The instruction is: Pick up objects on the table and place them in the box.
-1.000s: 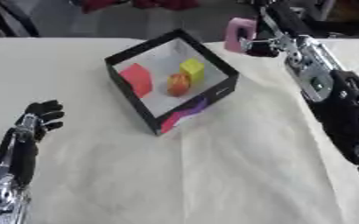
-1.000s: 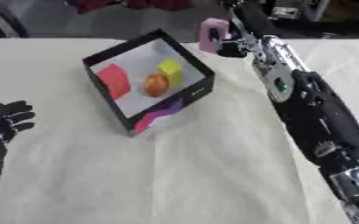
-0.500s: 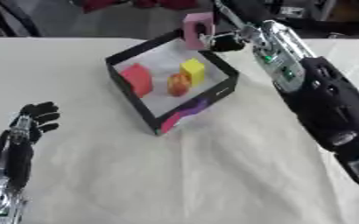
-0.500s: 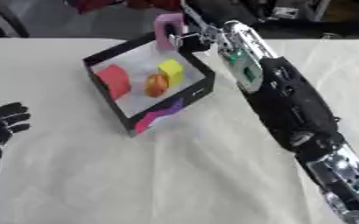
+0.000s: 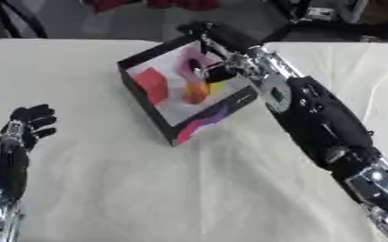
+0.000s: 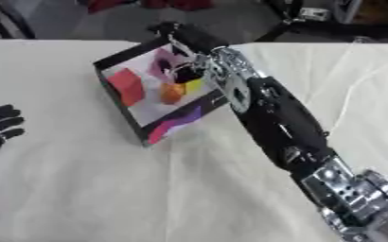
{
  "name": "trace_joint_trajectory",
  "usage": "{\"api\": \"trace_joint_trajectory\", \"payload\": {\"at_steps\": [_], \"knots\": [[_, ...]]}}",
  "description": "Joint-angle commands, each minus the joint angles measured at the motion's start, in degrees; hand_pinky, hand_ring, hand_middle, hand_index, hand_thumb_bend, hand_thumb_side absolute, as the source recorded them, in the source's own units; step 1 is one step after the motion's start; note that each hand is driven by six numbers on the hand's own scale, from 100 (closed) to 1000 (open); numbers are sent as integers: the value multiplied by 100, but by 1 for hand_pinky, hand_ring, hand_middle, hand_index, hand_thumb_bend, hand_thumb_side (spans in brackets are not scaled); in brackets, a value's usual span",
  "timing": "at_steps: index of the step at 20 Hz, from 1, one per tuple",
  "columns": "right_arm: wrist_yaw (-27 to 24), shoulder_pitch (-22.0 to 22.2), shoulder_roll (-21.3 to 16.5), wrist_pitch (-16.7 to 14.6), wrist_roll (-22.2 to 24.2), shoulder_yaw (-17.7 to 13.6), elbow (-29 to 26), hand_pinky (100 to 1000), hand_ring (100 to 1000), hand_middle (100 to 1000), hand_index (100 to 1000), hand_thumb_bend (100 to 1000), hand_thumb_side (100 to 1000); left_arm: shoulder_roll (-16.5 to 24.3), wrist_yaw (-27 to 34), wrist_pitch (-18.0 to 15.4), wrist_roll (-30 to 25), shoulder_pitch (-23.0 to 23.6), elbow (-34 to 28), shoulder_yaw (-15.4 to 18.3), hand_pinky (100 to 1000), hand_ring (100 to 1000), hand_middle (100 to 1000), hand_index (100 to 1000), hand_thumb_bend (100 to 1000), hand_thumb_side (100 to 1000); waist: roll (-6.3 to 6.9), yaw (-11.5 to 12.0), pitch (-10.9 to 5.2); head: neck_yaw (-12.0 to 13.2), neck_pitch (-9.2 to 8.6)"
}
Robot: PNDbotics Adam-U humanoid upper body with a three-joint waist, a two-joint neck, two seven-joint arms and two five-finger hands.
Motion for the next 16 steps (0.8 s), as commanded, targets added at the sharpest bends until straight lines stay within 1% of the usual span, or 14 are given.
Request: {"api": "trace_joint_trajectory", "payload": {"at_steps": [1, 2, 4, 7, 10, 13, 16], "knots": [[92, -60, -12, -189, 72, -67, 136, 781, 767, 870, 964, 100, 422, 41, 14, 1, 47, -69, -143, 54, 786, 784, 725, 812, 134, 1000, 32, -9, 17, 32, -9], [96, -49, -19, -241, 100, -71, 142, 809, 811, 881, 961, 100, 521, 43, 12, 2, 47, -64, -143, 53, 786, 784, 725, 811, 133, 1000, 31, -20, 14, 41, -9], [66, -23, -47, -335, 139, -78, 91, 842, 852, 911, 960, 100, 636, 50, 2, 4, 41, -53, -140, 50, 786, 784, 725, 808, 134, 1000, 33, -49, 9, 49, -9], [-94, 48, -104, -428, 140, -100, -67, 878, 888, 941, 953, 100, 737, 55, -6, 6, 47, -52, -142, 63, 786, 784, 725, 808, 134, 1000, 39, -84, 2, 81, -9], [-324, 153, -184, -425, 47, -141, -310, 886, 897, 951, 956, 100, 746, 66, -7, 8, 53, -36, -141, 67, 786, 784, 725, 808, 135, 1000, 41, -137, -14, 111, -9], [-589, 284, -318, -344, -147, -219, -679, 886, 896, 951, 955, 100, 715, 81, -14, 11, 59, -11, -135, 77, 786, 784, 724, 807, 136, 1000, 28, -206, -37, 147, -9], [-851, 497, -441, -318, -357, -294, -1091, 882, 886, 943, 950, 100, 722, 107, -21, 12, 75, 22, -131, 97, 786, 784, 724, 807, 137, 1000, 4, -282, -74, 229, -9]]}}
